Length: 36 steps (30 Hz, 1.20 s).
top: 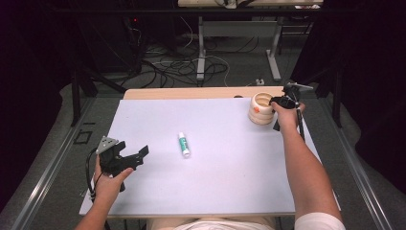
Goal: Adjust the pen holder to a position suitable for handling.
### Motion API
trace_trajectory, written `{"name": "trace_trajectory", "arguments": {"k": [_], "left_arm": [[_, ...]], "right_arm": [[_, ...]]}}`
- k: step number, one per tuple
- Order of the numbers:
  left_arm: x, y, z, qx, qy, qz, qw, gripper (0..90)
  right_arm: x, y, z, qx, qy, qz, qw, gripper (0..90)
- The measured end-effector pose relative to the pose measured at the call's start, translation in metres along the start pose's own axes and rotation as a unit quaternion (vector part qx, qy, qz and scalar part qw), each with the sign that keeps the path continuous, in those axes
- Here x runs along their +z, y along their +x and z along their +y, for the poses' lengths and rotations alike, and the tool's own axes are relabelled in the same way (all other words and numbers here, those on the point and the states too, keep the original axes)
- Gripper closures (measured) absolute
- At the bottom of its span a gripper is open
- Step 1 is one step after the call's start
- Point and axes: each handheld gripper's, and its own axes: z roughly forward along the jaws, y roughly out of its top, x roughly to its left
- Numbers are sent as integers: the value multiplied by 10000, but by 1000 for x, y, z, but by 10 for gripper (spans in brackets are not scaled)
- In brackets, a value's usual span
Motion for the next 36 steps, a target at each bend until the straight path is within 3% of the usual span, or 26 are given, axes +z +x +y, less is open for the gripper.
{"name": "trace_trajectory", "arguments": {"k": [3, 4, 7, 16, 20, 21, 22, 24, 27, 28, 29, 31, 32, 34, 36], "left_arm": [[0, 0, 0, 0, 0, -1, 10000, 24], [0, 0, 0, -4, -2, 0, 10000, 24], [0, 0, 0, -5, -2, -5, 10000, 24], [1, 0, 0, -7, 1, -8, 10000, 25], [1, 0, 0, -6, 10, -8, 10000, 25], [1, 0, 0, -5, 11, -8, 10000, 25], [1, 0, 0, -4, 11, -10, 10000, 25], [1, 0, 0, -4, 12, -11, 10000, 25], [1, 0, 0, -3, 14, -9, 10000, 25], [1, 0, 0, -4, 11, -9, 10000, 25], [1, 0, 0, -2, 7, -11, 10000, 25], [1, 0, 0, 0, 9, -9, 10000, 25], [1, 0, 0, 0, 8, -10, 10000, 25], [1, -1, 0, 2, 11, -16, 10000, 25], [2, -1, 0, 8, 17, -14, 10000, 25]], "right_arm": [[0, -2, 0, 68, -47, 25, 10000, 641], [0, -2, 0, 211, -60, 52, 9997, 654], [-2, -4, 2, 283, 97, 33, 9995, 674], [0, -6, 3, 485, 6, 115, 9988, 682], [-3, -8, 4, 328, 130, 34, 9994, 683], [-2, -7, 4, 440, 36, 125, 9989, 683], [-4, -8, 4, 366, 76, 129, 9992, 684], [-3, -7, 5, 439, 13, 155, 9989, 685], [-6, -7, 5, 398, 49, 219, 9990, 685], [-7, -7, 5, 265, 33, 225, 9994, 686], [-10, -4, 5, 283, 145, 299, 9990, 686], [-9, -3, 5, 152, 63, 317, 9994, 686], [-10, 0, 4, 217, 91, 371, 9990, 686], [-14, 7, 3, 107, 296, 456, 9985, 686], [-14, 8, 1, 37, 330, 546, 9980, 687]]}}
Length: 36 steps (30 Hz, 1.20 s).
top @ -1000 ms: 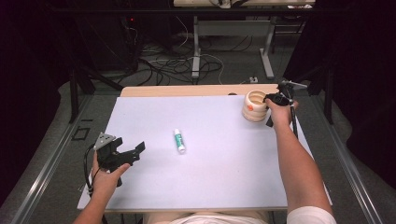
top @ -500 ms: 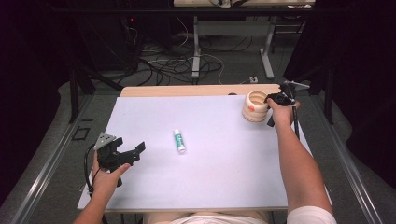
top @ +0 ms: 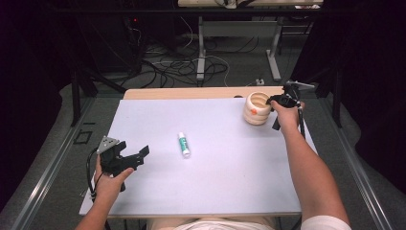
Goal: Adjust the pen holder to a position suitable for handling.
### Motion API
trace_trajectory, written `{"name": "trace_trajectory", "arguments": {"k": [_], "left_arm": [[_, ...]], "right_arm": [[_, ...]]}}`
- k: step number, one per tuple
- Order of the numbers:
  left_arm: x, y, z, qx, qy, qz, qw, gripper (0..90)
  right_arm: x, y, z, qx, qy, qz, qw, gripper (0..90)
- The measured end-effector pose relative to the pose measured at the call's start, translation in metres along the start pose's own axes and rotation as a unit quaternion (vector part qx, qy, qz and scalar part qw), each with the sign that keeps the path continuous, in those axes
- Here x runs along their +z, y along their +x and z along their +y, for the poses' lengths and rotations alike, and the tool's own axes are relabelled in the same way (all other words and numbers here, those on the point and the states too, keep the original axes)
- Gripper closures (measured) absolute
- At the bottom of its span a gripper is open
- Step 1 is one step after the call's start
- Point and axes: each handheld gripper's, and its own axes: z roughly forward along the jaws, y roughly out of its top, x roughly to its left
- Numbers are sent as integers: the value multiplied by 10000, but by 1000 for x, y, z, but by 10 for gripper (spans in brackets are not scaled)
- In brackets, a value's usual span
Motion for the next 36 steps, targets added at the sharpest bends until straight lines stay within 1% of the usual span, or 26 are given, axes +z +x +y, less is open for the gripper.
{"name": "trace_trajectory", "arguments": {"k": [1, 2, 3, 4, 5, 6, 7, 8, 10, 11, 12, 14, 15, 17, 19, 24, 25, 26, 27, 28, 30, 31, 32, 34, 35, 36], "left_arm": [[0, 0, 0, -7, 3, 5, 10000, 25], [0, 0, 0, -7, 6, 4, 10000, 25], [0, 0, 0, -7, 6, 3, 10000, 25], [0, 0, 0, -6, 9, 4, 10000, 25], [0, 0, 0, -7, 10, 4, 10000, 25], [0, 0, 0, -8, 9, 3, 10000, 25], [0, 0, 0, -11, 9, 4, 10000, 25], [0, 0, 0, -6, 11, 4, 10000, 25], [0, 0, 0, -7, 11, 5, 10000, 25], [0, 0, 0, -9, 8, 5, 10000, 25], [0, -1, 0, -9, 6, 6, 10000, 25], [0, -1, 0, -8, 8, 5, 10000, 25], [0, -1, 0, -9, 3, 4, 10000, 25], [0, 0, 0, -10, 2, 5, 10000, 25], [0, 0, 0, -9, -4, 4, 10000, 25], [0, 0, 0, -13, -21, 1, 10000, 25], [0, 0, 0, -7, -13, 0, 10000, 25], [-1, 0, 0, -7, -11, 3, 10000, 25], [0, 0, 0, -4, -20, 1, 10000, 25], [-1, 0, 0, -5, -20, -1, 10000, 25], [-1, 0, 0, -2, -13, 2, 10000, 25], [-1, 0, 0, -3, -13, 2, 10000, 25], [-1, 0, 0, -5, -14, 1, 10000, 25], [-1, 0, 0, -2, -16, 1, 10000, 25], [-1, 0, 0, -2, -22, 3, 10000, 25], [-1, 0, 0, -6, -27, 3, 10000, 25]], "right_arm": [[2, 3, -2, -39, -130, 55, 9999, 687], [1, 6, -4, -73, -26, 92, 9999, 687], [3, 9, -6, -140, -56, 147, 9998, 687], [2, 12, -7, -187, 21, 176, 9997, 687], [2, 18, -12, -376, 103, 263, 9989, 687], [2, 18, -12, -376, 103, 263, 9989, 687], [1, 22, -14, -390, 179, 344, 9985, 687], [2, 26, -16, -461, 164, 376, 9981, 687], [2, 34, -21, -583, 239, 461, 9969, 687], [3, 42, -26, -717, 309, 550, 9954, 687], [3, 42, -26, -717, 309, 550, 9954, 687], [2, 51, -31, -813, 419, 641, 9937, 687], [3, 55, -34, -848, 419, 667, 9933, 687], [3, 62, -38, -975, 545, 784, 9906, 687], [3, 69, -44, -1041, 553, 809, 9897, 687], [4, 85, -55, -1243, 739, 941, 9850, 687], [2, 87, -55, -1289, 893, 895, 9836, 688], [4, 89, -58, -1337, 804, 1001, 9827, 687], [3, 92, -60, -1337, 846, 996, 9824, 687], [3, 94, -62, -1417, 882, 1033, 9805, 688], [2, 98, -66, -1512, 941, 1063, 9783, 688], [0, 99, -68, -1625, 984, 1098, 9756, 688], [-1, 101, -70, -1634, 1026, 1117, 9748, 688], [-3, 103, -73, -1797, 1101, 1184, 9704, 688], [-4, 105, -76, -1848, 1125, 1198, 9689, 688], [-6, 106, -80, -1956, 1185, 1263, 9653, 688]]}}
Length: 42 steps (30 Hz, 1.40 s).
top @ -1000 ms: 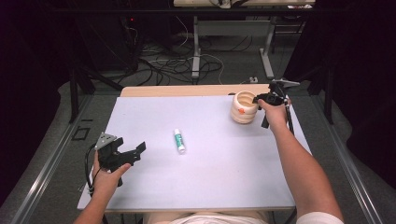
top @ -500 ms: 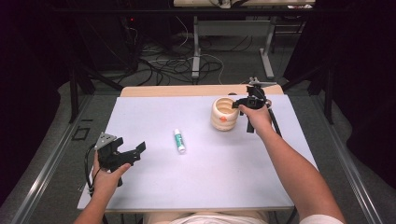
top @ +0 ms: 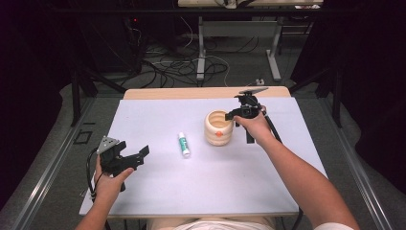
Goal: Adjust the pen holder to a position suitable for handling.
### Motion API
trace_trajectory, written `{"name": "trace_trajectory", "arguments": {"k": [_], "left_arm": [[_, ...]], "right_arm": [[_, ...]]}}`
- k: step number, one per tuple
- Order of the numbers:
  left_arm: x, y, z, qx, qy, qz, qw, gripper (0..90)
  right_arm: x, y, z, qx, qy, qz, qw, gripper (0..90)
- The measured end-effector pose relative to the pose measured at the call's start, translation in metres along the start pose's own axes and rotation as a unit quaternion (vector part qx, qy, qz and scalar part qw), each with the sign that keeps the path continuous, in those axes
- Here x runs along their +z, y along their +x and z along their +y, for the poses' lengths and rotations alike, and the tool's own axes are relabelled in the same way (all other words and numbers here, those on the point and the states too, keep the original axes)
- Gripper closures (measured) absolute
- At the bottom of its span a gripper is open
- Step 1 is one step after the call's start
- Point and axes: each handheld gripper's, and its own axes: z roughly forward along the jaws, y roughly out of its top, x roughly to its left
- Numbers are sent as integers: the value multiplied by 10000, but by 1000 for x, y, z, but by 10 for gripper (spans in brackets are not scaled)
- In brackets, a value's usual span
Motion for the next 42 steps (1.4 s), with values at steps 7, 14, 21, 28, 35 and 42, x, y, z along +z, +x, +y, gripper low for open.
{"name": "trace_trajectory", "arguments": {"k": [7, 14, 21, 28, 35, 42], "left_arm": [[0, 0, 0, 0, 19, 9, 10000, 25], [0, -1, 0, -10, 42, 14, 10000, 25], [1, -1, -1, -21, 43, 25, 10000, 25], [1, -2, -1, -7, 84, 37, 10000, 27], [2, -1, -1, -38, 95, 39, 9999, 27], [3, -1, -1, -64, 132, 52, 9999, 27]], "right_arm": [[-4, 11, -15, -292, 234, 160, 9992, 688], [-10, 26, -34, -569, 418, 412, 9967, 688], [-15, 34, -50, -771, 593, 510, 9939, 688], [-14, 38, -64, -832, 755, 610, 9918, 687], [-9, 38, -70, -811, 728, 712, 9915, 685], [-8, 37, -71, -796, 742, 758, 9912, 671]]}}
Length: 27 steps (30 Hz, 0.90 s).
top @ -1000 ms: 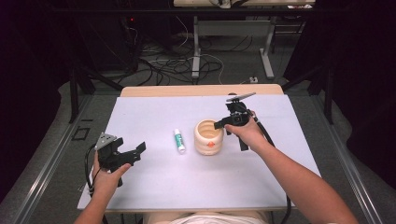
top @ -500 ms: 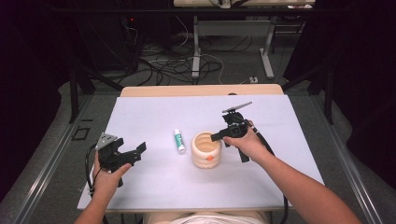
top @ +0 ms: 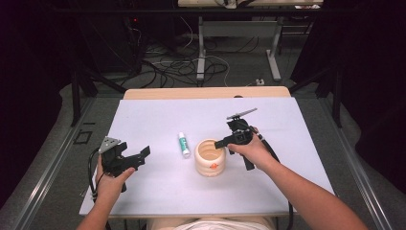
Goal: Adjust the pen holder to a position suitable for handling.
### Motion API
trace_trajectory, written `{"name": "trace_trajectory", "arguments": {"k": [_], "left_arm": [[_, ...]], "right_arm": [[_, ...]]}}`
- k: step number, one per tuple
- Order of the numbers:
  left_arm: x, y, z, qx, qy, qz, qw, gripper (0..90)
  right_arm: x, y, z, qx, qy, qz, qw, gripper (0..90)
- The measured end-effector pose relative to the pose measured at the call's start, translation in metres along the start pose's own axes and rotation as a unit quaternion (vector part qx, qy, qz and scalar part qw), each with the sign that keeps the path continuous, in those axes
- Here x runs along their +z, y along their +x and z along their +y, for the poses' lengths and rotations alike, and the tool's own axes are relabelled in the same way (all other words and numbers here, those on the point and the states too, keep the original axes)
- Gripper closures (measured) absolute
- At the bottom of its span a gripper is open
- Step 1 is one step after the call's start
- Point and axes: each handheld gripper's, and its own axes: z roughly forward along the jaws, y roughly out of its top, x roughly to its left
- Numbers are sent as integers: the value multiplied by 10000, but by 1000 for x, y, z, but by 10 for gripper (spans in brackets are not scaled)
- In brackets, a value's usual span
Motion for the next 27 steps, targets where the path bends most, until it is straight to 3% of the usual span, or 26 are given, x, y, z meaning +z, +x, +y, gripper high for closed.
{"name": "trace_trajectory", "arguments": {"k": [2, 5, 14, 19, 23, 27], "left_arm": [[0, 0, 0, -20, 16, 6, 10000, 27], [0, 0, 0, -48, 35, 10, 10000, 28], [-1, 1, 1, -221, 16, 17, 9998, 31], [0, 0, 1, -273, 27, 35, 9996, 31], [0, 0, 1, -311, 22, 33, 9995, 31], [-1, 0, 1, -320, 17, 35, 9995, 31]], "right_arm": [[-2, 0, 0, 2, 59, 34, 10000, 625], [-5, 1, 0, -8, -200, 120, 9997, 568], [-26, 1, -4, -118, -612, 238, 9978, 435], [-43, -2, -7, -259, -942, 297, 9948, 384], [-50, -4, -10, -420, -1060, 309, 9930, 348], [-57, -8, -14, -594, -1147, 256, 9913, 257]]}}
